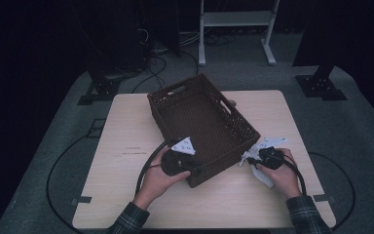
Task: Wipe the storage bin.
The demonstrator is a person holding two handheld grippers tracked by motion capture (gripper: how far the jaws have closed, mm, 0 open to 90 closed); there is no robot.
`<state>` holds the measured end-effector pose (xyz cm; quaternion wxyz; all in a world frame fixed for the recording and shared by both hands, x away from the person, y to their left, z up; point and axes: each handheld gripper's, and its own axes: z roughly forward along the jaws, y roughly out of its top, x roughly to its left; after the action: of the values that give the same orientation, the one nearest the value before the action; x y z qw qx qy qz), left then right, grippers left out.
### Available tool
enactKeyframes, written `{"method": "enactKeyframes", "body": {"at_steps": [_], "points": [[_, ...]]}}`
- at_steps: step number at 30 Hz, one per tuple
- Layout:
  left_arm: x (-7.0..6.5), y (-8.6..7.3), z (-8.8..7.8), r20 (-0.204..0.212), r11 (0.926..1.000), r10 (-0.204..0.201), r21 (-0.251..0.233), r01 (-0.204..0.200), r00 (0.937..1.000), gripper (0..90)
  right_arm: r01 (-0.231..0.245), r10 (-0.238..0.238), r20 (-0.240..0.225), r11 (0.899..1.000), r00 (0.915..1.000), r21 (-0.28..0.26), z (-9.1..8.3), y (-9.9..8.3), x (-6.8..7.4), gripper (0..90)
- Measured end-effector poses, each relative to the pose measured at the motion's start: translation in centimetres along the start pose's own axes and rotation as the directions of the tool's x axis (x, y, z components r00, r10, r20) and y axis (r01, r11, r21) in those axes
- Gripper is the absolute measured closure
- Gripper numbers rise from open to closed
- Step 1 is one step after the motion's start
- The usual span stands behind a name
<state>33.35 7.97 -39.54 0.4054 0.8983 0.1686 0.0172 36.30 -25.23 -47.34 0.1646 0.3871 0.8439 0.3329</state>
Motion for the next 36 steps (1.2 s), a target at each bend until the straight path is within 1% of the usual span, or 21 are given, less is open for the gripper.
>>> {"method": "enactKeyframes", "body": {"at_steps": [5,12,18,20,25,27,32,36], "points": [[0.0,0.0,0.0,-0.003,1.0000,0.003,0.000,-0.003,1.0000,75.4,0.004,-0.004,0.004,0.999,1.0000,-0.037,-1.0,0.6,0.4,73.7],[0.0,0.0,0.0,-0.003,1.0000,0.004,0.000,-0.004,1.0000,75.5,0.021,-0.020,0.008,0.995,0.9998,-0.094,-2.4,1.5,0.8,73.7],[0.0,0.0,0.0,-0.003,1.0000,0.004,0.000,-0.004,1.0000,75.5,0.031,-0.030,0.011,0.990,0.9995,-0.138,-3.8,2.1,1.0,73.7],[0.0,0.0,0.0,-0.004,1.0000,0.005,0.000,-0.005,1.0000,75.5,0.039,-0.037,0.014,0.987,0.9992,-0.157,-4.3,2.4,1.2,73.7],[0.0,0.0,0.0,-0.003,1.0000,0.004,0.000,-0.004,1.0000,75.5,0.063,-0.060,0.019,0.982,0.9980,-0.180,-5.5,3.0,1.8,73.7],[0.0,0.0,0.0,-0.002,1.0000,0.004,0.000,-0.004,1.0000,75.5,0.068,-0.065,0.024,0.981,0.9976,-0.180,-5.5,3.1,1.9,73.7],[0.0,0.0,0.0,-0.002,1.0000,0.003,-0.001,-0.003,1.0000,75.5,0.058,-0.057,0.009,0.980,0.9983,-0.188,-5.1,2.8,1.8,73.8],[0.0,0.0,0.0,-0.003,1.0000,0.004,-0.001,-0.004,1.0000,75.5,0.058,-0.059,0.001,0.984,0.9983,-0.170,-4.5,2.7,1.9,73.7]]}}
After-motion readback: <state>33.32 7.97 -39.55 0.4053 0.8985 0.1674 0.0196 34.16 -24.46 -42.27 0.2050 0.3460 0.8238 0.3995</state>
